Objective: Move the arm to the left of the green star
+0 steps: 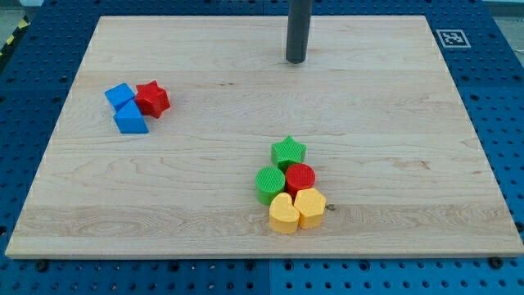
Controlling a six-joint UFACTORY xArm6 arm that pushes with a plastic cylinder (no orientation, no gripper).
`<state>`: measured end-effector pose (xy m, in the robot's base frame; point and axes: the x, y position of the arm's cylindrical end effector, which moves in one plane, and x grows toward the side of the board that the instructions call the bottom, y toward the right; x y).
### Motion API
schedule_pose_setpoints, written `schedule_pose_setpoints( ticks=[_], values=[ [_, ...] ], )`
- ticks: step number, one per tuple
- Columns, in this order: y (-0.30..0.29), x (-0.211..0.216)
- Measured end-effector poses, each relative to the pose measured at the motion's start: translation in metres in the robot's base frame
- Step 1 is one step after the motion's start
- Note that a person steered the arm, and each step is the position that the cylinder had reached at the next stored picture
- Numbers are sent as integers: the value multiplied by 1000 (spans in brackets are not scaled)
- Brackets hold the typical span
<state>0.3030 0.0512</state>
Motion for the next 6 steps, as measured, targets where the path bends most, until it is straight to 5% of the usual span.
schedule_pose_setpoints(
  ticks=[1, 4, 6],
  values=[
    [0, 0],
    [24, 88],
    [-41, 124]
  ],
)
